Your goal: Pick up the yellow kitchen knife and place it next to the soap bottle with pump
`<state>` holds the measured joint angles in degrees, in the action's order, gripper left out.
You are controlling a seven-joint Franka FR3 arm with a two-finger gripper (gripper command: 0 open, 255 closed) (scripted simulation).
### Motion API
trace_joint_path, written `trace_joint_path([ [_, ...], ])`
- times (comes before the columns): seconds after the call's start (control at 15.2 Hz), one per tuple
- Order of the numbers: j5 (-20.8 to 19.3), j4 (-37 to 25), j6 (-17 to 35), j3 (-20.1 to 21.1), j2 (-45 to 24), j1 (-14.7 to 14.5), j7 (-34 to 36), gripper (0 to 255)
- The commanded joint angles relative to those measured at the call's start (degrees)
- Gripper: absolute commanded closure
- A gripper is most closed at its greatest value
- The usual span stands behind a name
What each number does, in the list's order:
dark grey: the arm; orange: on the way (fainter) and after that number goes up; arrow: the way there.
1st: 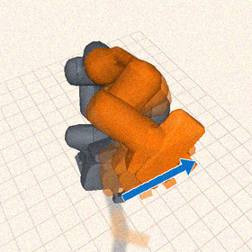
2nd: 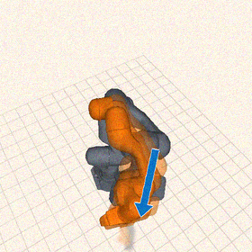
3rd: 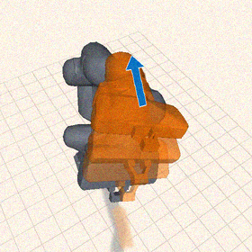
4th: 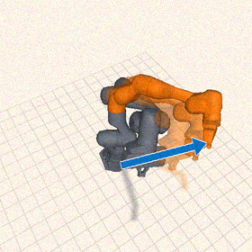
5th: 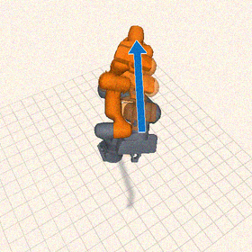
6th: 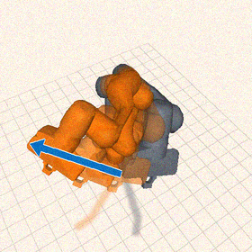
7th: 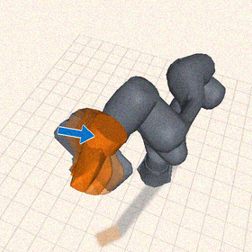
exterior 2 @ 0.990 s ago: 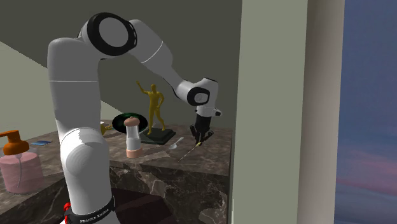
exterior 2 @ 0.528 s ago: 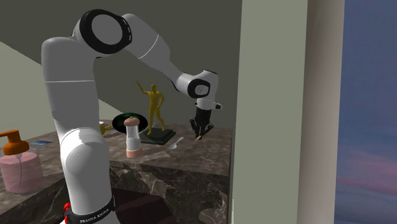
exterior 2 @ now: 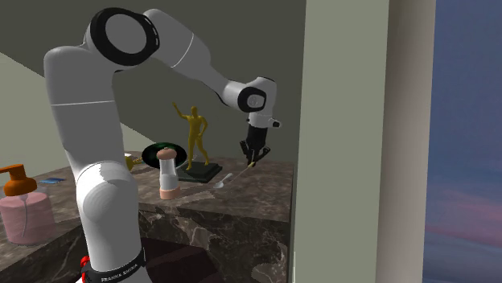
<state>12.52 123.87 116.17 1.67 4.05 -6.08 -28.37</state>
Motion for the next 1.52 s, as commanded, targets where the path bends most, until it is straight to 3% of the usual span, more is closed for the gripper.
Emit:
trace_joint_path([
  [0.0,-0.2,-0.8,-1.6,-0.1,0.7,0.1,0.2,255],
  [1.45,-1.2,-14.7,-18.0,-0.4,3.5,0.4,3.1,255],
])
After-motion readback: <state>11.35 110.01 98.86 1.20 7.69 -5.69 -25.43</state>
